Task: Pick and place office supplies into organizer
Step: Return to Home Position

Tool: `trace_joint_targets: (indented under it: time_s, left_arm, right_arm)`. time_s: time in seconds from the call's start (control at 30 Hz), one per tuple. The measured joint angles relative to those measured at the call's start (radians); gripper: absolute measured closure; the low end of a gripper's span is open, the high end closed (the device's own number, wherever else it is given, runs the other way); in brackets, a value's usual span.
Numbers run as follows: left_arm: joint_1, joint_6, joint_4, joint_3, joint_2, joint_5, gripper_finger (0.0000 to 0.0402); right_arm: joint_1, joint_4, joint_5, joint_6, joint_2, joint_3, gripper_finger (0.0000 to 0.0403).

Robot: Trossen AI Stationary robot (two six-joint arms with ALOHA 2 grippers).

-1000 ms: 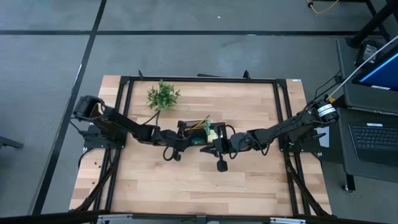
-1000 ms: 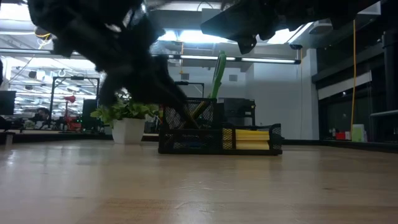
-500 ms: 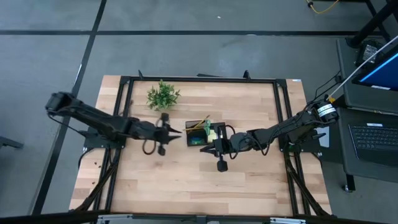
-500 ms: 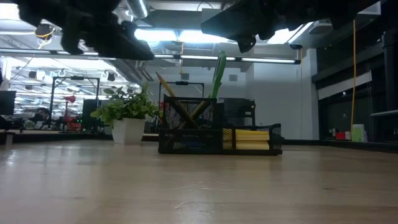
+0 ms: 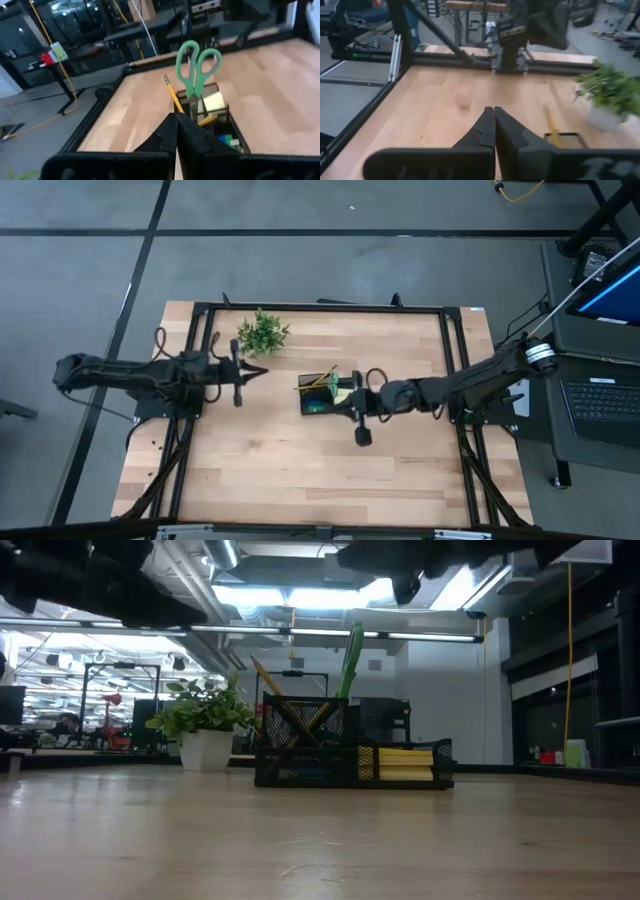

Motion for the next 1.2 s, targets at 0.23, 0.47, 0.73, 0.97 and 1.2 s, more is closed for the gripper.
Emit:
trace_joint_targets:
  time_s: [0.23, 0.47, 0.73, 0.97, 1.2]
  left_arm:
    - [0.15, -0.03, 0.021, -0.116, -0.212, 0.066, 0.04]
    - [0.214, -0.063, 0.012, -0.181, -0.389, 0.145, 0.04]
    - [0.223, -0.113, -0.059, -0.183, -0.444, 0.147, 0.04]
    - [0.222, -0.139, -0.087, -0.183, -0.444, 0.147, 0.04]
    - [0.221, -0.182, -0.053, -0.21, -0.444, 0.189, 0.04]
  right_arm:
    - [-0.045, -0.146, 0.001, -0.061, -0.2, 0.0, 0.0401]
    - [-0.058, -0.116, 0.004, -0.076, -0.439, -0.176, 0.0401]
    - [-0.068, 0.072, 0.014, -0.055, -0.732, -0.479, 0.0401]
    - [-0.068, 0.152, 0.056, -0.051, -0.933, -0.663, 0.0401]
    - [-0.068, 0.144, 0.055, -0.065, -1.039, -0.743, 0.0401]
